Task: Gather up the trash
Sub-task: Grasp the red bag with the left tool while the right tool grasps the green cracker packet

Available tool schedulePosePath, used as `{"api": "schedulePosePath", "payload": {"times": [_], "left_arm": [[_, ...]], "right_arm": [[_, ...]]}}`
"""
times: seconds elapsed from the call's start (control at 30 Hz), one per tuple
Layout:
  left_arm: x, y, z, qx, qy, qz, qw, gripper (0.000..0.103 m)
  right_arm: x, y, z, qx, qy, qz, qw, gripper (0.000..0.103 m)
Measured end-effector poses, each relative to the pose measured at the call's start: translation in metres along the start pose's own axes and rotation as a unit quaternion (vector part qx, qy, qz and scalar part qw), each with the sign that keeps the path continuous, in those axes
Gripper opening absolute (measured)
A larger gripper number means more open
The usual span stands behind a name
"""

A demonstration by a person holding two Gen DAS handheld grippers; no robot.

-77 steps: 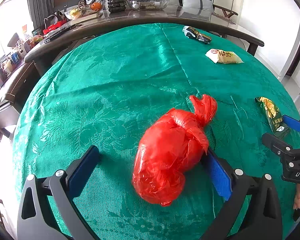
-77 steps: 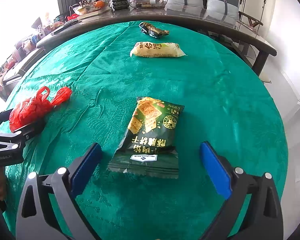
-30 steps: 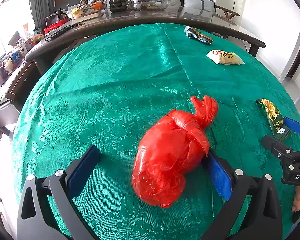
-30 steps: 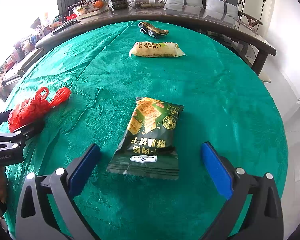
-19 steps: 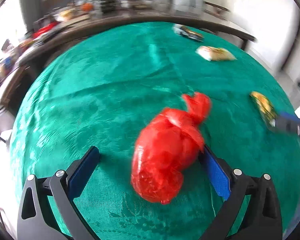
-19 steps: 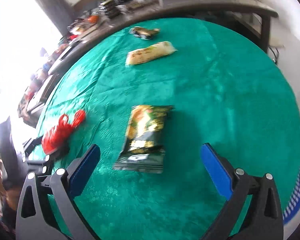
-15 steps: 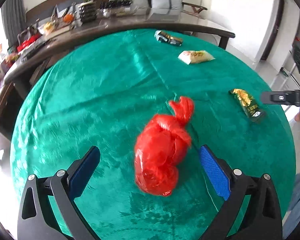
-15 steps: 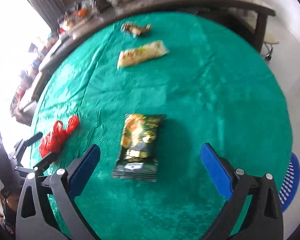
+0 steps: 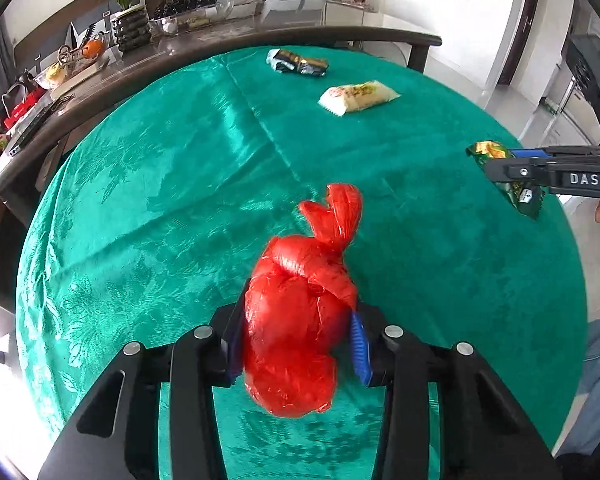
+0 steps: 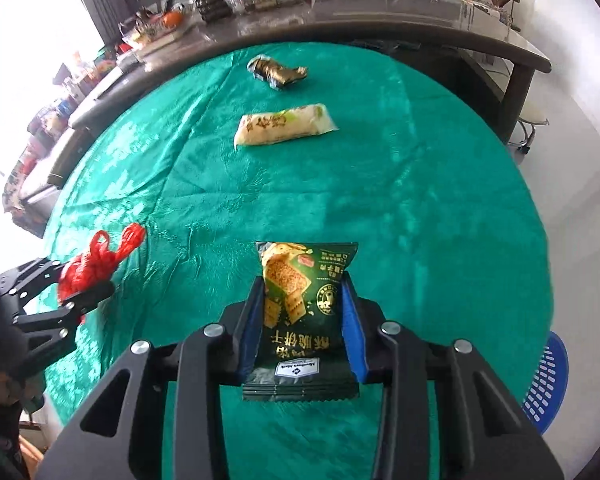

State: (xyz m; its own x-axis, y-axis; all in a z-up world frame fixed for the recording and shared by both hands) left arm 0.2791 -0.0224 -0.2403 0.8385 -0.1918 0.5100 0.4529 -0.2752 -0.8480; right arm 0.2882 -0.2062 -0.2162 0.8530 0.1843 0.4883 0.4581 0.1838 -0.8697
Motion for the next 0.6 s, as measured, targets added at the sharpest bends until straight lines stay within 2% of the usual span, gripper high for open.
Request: {"api": "schedulePosePath", "payload": {"times": [0.1, 0.17, 0.3, 0.43, 0.6], "left_arm": [[0.008, -0.018, -0.031, -0.031, -0.001, -0.014, 0.9994, 0.040], [0.015, -0.030, -0.064, -0.059, 0.006, -0.022, 0.9980, 0.040], [0.025, -0.040, -0.158, -0.119, 0.039, -0.021, 0.9919, 0.041], [0.018, -0.029, -0.270, -0.184, 0.065, 0.008, 0.9807, 0.041], [-0.010, 0.018, -0.393, -0.218, 0.096, 0.058, 0.9696, 0.042]], "right_arm": [[-0.016, -0.031, -0.035, 0.004, 0.009, -0.011, 1.000, 0.035], [-0.036, -0.051, -0.076, -0.004, 0.026, -0.009, 1.000, 0.035], [-0.092, -0.073, -0.163, -0.046, 0.061, 0.013, 0.997, 0.035], [-0.163, -0.078, -0.238, -0.070, 0.104, 0.044, 0.991, 0.035], [-0.224, -0.061, -0.294, -0.077, 0.146, 0.065, 0.984, 0.035]]}}
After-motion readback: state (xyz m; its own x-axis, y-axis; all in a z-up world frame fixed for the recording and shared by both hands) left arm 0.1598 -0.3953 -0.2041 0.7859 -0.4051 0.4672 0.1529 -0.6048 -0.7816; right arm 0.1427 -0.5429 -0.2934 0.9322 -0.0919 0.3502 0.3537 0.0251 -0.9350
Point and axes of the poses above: each gripper's, at about its wrist camera, not at the fingertips, and y roughly the way its jaws point, z to its left, x to its top, the point moved 10 cm from there along y, roughly the way its jaws point, and after that the axes turned 13 degrees about -y, right-handed, at the moved point
